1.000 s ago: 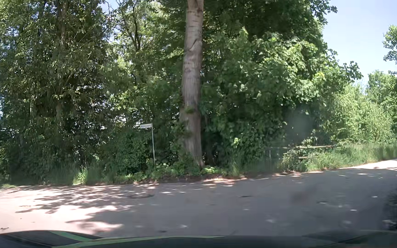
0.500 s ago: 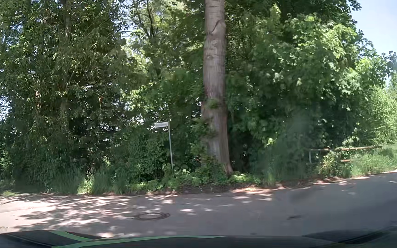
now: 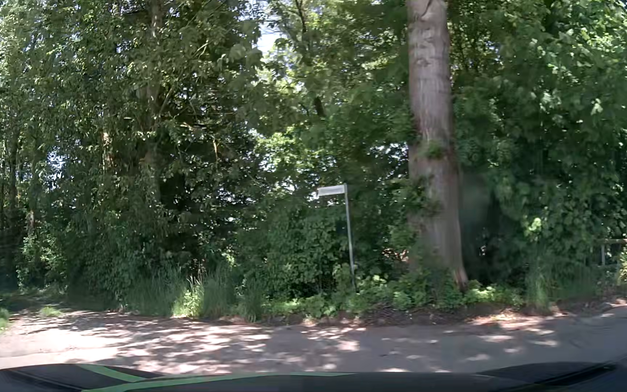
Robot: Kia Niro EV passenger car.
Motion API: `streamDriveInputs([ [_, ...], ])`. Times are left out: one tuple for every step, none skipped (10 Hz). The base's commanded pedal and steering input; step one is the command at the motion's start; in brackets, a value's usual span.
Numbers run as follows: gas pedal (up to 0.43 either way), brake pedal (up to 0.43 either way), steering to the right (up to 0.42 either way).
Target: Follow the waypoints while adhering to traffic rules and regulations
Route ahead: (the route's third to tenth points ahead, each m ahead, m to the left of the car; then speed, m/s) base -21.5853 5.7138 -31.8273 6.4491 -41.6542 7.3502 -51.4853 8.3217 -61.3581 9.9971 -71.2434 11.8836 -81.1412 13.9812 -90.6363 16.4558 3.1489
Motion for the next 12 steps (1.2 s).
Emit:
streamDriveInputs([
  [0.0, 0.03, -0.488],
  [0.0, 0.024, -0.534],
  [0.0, 0.024, -0.569],
  [0.0, 0.024, -0.609],
  [0.0, 0.024, -0.641],
  [0.0, 0.03, -0.653],
  [0.0, 0.037, -0.653],
  [0.0, 0.049, -0.652],
  [0.0, 0.061, -0.65],
  [0.0, 0.079, -0.649],
  [0.0, 0.091, -0.649],
  [0.0, 0.11, -0.649],
])
